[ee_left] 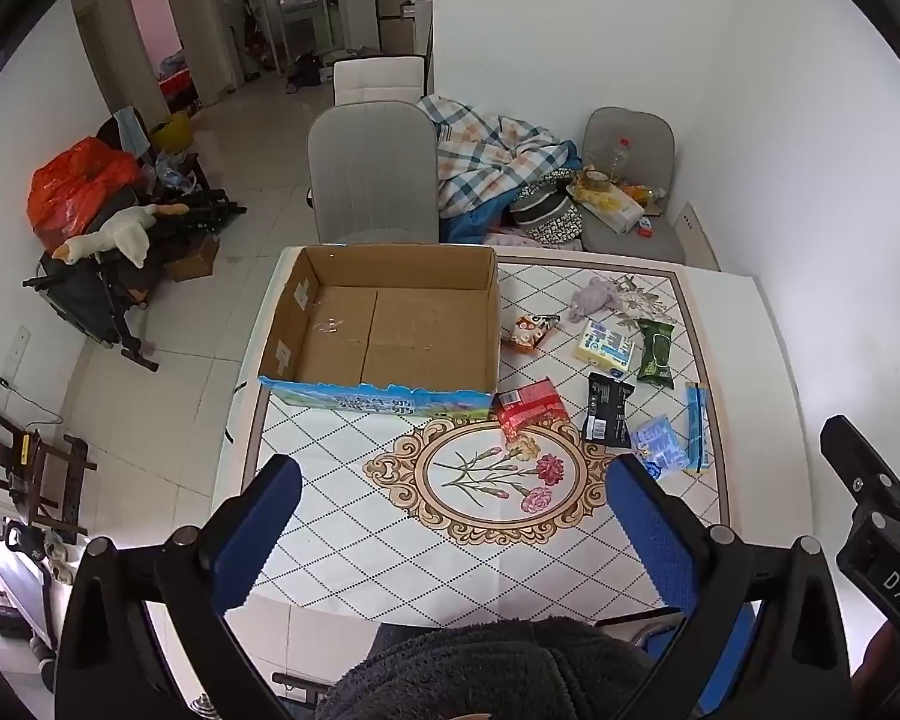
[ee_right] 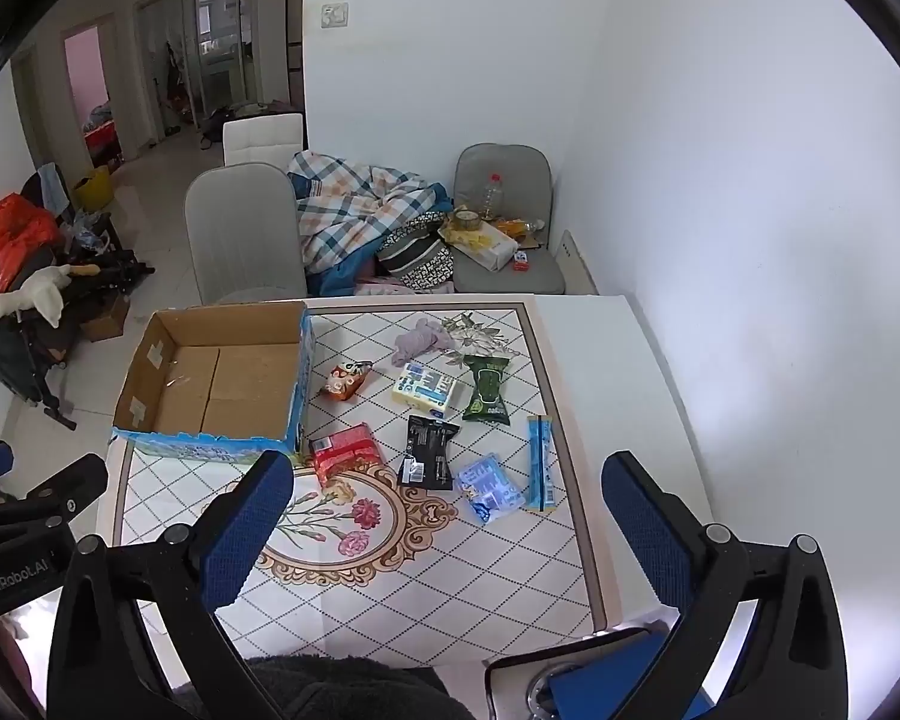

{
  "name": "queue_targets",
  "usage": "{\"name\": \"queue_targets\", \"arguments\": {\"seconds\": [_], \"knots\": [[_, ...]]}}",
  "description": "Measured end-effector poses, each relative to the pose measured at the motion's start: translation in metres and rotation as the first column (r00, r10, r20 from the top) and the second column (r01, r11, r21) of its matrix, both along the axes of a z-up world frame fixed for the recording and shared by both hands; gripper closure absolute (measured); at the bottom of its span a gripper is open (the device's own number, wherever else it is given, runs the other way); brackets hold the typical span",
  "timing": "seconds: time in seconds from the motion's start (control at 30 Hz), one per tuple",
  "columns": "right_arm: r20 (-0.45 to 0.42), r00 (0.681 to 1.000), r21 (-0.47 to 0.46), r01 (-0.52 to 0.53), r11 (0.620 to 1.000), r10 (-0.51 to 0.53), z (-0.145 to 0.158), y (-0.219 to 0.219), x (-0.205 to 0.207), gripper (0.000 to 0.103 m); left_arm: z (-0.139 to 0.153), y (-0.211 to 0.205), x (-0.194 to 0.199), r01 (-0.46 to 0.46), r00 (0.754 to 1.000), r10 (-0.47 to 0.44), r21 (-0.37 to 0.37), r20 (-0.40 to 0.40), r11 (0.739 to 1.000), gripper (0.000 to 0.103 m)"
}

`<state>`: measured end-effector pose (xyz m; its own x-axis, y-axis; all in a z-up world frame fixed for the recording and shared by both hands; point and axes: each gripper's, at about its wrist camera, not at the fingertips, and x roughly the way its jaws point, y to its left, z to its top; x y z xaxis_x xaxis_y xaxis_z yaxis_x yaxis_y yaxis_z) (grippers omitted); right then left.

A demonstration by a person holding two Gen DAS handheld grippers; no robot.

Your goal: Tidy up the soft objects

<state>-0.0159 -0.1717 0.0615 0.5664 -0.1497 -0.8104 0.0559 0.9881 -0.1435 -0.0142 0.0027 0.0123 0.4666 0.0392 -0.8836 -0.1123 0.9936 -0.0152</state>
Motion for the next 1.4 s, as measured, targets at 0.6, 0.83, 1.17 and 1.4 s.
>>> {"name": "queue_targets", "arguments": {"seconds": [0.6,0.83,1.17,1.4], "knots": [[0.043,0.999,0.028,0.010,1.000,-0.012,0.006,-0.018,-0.017,0.000,0.007,-0.007,-0.007,0.014,1.000,-0.014,0.006,0.024,1.000,0.000],[0.046,0.999,0.024,-0.001,1.000,0.000,0.008,-0.017,-0.019,0.000,0.009,-0.006,-0.010,0.016,0.999,-0.016,0.002,0.028,1.000,0.000],[0.049,0.999,0.018,-0.002,1.000,0.002,0.008,-0.014,-0.020,0.000,0.011,-0.007,-0.010,0.013,0.999,-0.013,0.001,0.036,1.000,0.000],[0.045,0.999,0.021,-0.004,1.000,0.003,0.006,-0.013,-0.019,0.000,0.013,-0.007,-0.009,0.012,0.999,-0.013,0.006,0.035,1.000,0.000]]}}
